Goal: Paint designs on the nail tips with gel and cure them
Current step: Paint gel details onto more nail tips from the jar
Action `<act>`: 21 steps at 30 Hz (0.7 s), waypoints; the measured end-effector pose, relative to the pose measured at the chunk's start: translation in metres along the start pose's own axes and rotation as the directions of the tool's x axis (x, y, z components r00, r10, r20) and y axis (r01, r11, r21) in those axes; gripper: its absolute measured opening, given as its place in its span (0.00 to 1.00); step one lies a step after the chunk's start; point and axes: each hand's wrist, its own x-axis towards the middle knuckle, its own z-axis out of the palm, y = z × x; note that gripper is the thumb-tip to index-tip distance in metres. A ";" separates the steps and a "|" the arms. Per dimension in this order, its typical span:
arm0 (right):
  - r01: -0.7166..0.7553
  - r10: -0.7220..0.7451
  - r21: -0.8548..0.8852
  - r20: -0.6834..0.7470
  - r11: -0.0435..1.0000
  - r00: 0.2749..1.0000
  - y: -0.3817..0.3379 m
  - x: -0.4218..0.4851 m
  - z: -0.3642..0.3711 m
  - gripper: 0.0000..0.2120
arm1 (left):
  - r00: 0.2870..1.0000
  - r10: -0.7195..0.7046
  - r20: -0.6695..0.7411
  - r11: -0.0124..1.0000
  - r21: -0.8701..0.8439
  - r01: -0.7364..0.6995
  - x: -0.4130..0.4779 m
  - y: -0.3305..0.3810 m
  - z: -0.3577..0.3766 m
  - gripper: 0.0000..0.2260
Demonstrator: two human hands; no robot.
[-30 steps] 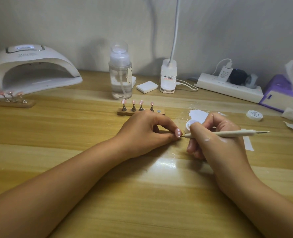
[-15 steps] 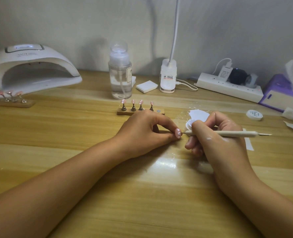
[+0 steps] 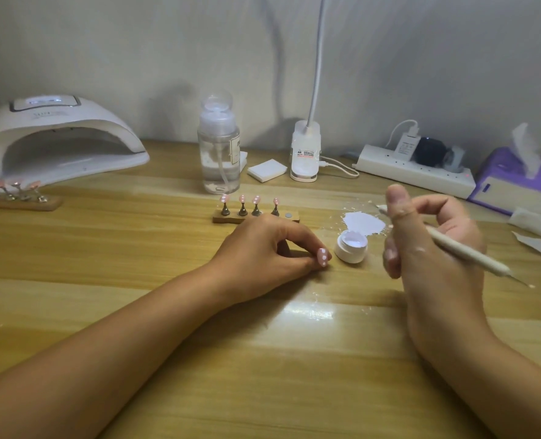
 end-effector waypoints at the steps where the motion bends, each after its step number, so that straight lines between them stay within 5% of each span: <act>1: 0.004 -0.004 -0.034 -0.003 0.999 1.000 -0.004 0.006 -0.004 0.10 | 1.000 -0.003 0.004 1.000 0.002 0.003 0.000 0.000 0.000 0.03; 6: 0.094 -0.048 -0.391 0.126 0.916 0.991 -0.031 0.036 -0.037 0.12 | 1.000 -0.018 0.020 1.000 -0.014 0.018 -0.001 0.000 -0.001 0.03; 10: 0.381 -0.088 -0.858 0.375 0.344 0.923 -0.025 0.016 -0.070 0.05 | 0.999 -0.032 0.032 0.999 -0.040 0.033 -0.001 0.000 -0.001 0.04; 12: 0.369 0.008 -0.906 0.379 0.205 0.925 -0.015 0.000 -0.081 0.07 | 0.999 -0.027 0.034 0.999 -0.040 0.028 -0.002 0.000 -0.001 0.04; 21: 0.346 -0.038 -0.871 0.356 0.349 0.934 0.004 0.010 -0.092 0.04 | 0.998 -0.041 0.054 0.998 -0.037 0.043 -0.001 -0.002 -0.001 0.02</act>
